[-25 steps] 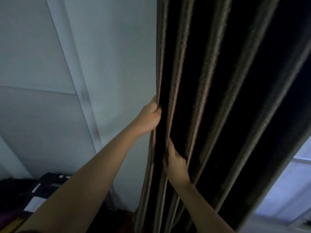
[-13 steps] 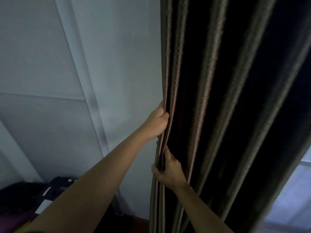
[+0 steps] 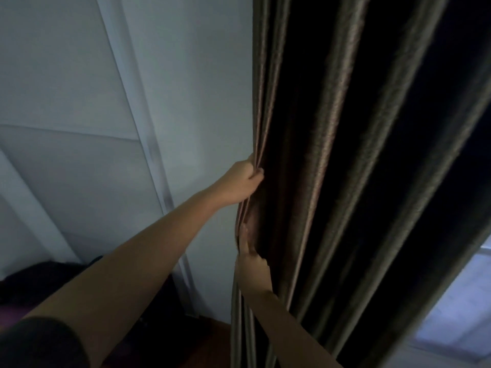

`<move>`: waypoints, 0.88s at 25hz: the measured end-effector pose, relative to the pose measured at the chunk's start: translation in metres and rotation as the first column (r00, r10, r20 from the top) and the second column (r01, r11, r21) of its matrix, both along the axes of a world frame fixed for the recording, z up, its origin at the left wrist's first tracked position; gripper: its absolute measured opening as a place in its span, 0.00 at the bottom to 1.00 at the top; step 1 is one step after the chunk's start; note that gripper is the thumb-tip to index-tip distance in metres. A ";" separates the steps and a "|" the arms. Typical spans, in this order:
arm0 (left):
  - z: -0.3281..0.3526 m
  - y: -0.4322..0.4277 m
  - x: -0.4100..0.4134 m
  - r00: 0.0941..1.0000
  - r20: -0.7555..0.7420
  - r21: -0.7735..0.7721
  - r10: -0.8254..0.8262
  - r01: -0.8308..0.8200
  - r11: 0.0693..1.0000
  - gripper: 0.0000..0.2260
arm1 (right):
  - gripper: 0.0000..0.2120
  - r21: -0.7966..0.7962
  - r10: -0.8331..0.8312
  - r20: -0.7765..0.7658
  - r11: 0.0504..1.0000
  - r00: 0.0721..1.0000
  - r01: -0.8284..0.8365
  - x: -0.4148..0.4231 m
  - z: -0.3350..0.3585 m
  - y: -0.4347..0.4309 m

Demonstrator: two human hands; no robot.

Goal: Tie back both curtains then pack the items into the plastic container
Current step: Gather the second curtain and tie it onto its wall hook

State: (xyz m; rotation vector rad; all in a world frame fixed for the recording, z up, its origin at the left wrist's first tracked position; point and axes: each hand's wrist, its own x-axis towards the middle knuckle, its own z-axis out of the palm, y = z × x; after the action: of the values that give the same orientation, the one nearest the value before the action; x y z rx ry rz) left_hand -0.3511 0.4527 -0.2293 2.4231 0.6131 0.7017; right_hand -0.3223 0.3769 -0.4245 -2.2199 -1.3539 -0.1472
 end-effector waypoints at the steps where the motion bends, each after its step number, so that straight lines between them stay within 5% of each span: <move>1: -0.001 0.007 -0.002 1.000 -0.006 -0.009 0.008 -0.008 1.000 0.13 | 0.38 0.047 0.058 0.025 0.997 0.998 -0.059 0.001 0.001 -0.008; 3: 0.001 0.020 -0.009 0.998 -0.063 -0.062 -0.018 0.014 0.998 0.14 | 0.28 0.298 0.124 0.034 0.946 0.992 -0.128 0.008 0.015 -0.024; 6: -0.002 0.031 -0.013 0.996 -0.081 -0.118 -0.040 0.031 0.992 0.16 | 0.25 0.776 -0.036 0.060 0.631 0.998 -0.024 0.033 0.055 -0.036; 9: -0.013 0.034 -0.011 0.999 0.013 -0.247 -0.041 0.043 0.968 0.21 | 0.33 0.864 0.061 -0.096 0.501 0.994 0.053 0.067 0.105 -0.038; 12: -0.014 0.029 -0.004 0.999 0.039 -0.313 -0.011 0.023 0.949 0.21 | 0.35 0.689 0.125 -0.232 0.721 0.965 0.072 0.093 0.116 -0.031; 15: -0.013 0.018 0.006 0.999 0.037 -0.349 0.025 -0.011 0.937 0.15 | 0.34 0.343 0.125 -0.174 0.938 0.977 -0.059 0.093 0.072 -0.025; 18: -0.020 0.007 0.013 1.000 -0.022 -0.376 0.023 -0.029 0.926 0.14 | 0.35 0.021 0.139 -0.246 0.990 0.959 -0.138 0.083 0.032 -0.027; 22: -0.035 -0.003 0.015 0.998 -0.060 -0.409 0.010 -0.034 0.912 0.17 | 0.37 0.032 0.157 -0.279 0.988 0.947 -0.154 0.074 0.022 -0.026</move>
State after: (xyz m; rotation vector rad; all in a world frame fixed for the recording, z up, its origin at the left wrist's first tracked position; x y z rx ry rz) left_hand -0.3365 0.4502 -0.2644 2.0516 0.7310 0.4568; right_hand -0.2481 0.3504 -0.4022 -2.0231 -1.3567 0.2105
